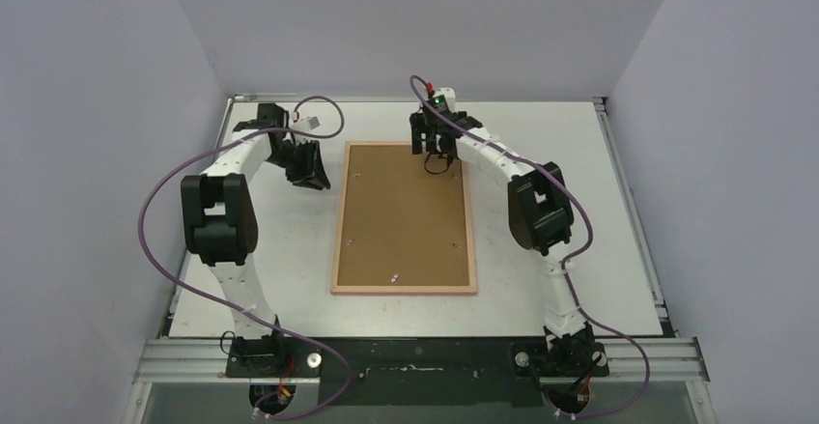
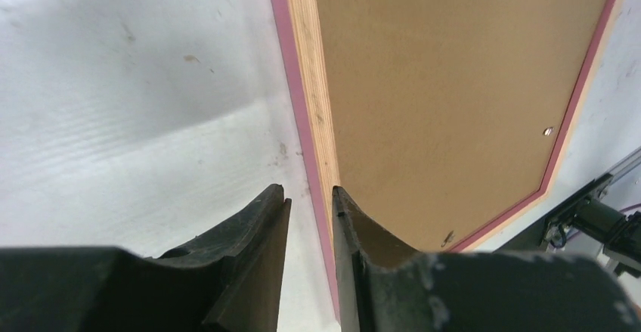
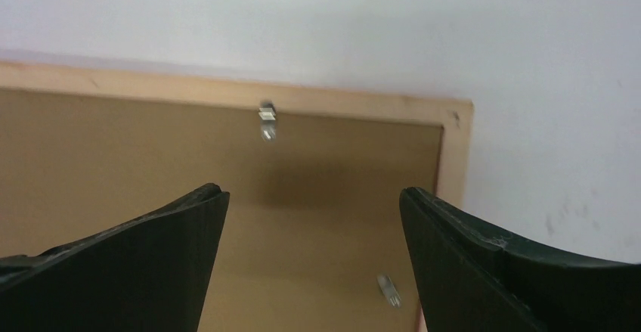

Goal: Put the photo into the frame

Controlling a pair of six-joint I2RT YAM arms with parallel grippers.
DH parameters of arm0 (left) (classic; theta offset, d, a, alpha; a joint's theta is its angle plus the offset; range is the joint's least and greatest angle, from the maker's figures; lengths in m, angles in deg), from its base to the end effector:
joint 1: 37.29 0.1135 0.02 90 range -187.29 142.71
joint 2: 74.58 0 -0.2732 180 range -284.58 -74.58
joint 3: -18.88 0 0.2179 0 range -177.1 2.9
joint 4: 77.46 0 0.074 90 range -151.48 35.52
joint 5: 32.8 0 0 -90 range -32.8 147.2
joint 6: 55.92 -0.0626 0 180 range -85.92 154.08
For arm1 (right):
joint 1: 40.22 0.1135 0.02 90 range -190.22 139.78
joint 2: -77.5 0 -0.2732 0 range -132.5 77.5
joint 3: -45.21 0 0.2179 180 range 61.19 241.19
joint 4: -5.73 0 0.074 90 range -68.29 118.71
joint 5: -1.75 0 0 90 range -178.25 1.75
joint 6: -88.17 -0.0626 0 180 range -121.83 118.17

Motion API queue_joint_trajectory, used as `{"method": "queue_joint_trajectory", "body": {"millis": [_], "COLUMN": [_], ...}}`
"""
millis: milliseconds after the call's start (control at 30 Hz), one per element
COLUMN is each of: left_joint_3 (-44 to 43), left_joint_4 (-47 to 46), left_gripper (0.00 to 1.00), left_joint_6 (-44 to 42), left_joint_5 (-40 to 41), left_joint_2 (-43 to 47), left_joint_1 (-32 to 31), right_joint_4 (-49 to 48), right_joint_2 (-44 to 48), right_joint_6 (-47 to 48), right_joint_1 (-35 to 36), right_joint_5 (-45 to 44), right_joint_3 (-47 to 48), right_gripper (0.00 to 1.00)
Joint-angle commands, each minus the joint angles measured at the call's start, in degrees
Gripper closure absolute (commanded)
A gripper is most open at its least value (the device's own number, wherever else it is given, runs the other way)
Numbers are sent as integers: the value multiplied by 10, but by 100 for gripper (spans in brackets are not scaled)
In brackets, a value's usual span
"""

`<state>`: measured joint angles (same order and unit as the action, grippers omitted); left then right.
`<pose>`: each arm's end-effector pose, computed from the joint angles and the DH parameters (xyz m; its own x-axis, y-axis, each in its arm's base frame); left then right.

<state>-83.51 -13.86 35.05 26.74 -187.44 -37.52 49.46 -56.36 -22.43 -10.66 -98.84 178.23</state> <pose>0.3754 -0.0332 0.2026 -0.9639 -0.0107 -0.2662 0.1263 0.8614 -0.4920 0.4612 0.2484 0.2122 -0.7020 -0.0005 -0.7122 -0.1325 0.9826 0.1299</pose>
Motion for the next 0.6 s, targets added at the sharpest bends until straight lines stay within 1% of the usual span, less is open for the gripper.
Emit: {"method": "queue_joint_trajectory", "body": {"millis": [0,33,100,167,233,367,467,567], "left_joint_3": [-48,-38,-14,14,38,90,122,155], "left_joint_4": [18,20,27,39,58,62,43,20], "left_gripper": [73,73,73,74,76,77,78,78], "left_joint_6": [-20,-31,-57,-92,-143,-240,-289,-315], "left_joint_5": [-9,-10,-12,-20,-21,17,58,62], "left_joint_2": [-10,-7,2,12,21,52,66,81], "left_joint_1": [20,20,22,25,26,26,29,28], "right_joint_4": [-24,-30,-47,-70,-75,-79,-84,-89], "right_joint_2": [180,208,251,275,275,245,209,177], "right_joint_6": [-32,-41,-62,-85,-101,-114,-124,-131], "right_joint_1": [-11,-18,-46,-81,-110,-124,-127,-133], "right_joint_5": [-50,-45,-3,89,147,218,244,263], "right_joint_3": [-136,-169,-235,-299,-327,-336,-317,-291], "right_gripper": [11,9,7,4,3,0,0,7]}}
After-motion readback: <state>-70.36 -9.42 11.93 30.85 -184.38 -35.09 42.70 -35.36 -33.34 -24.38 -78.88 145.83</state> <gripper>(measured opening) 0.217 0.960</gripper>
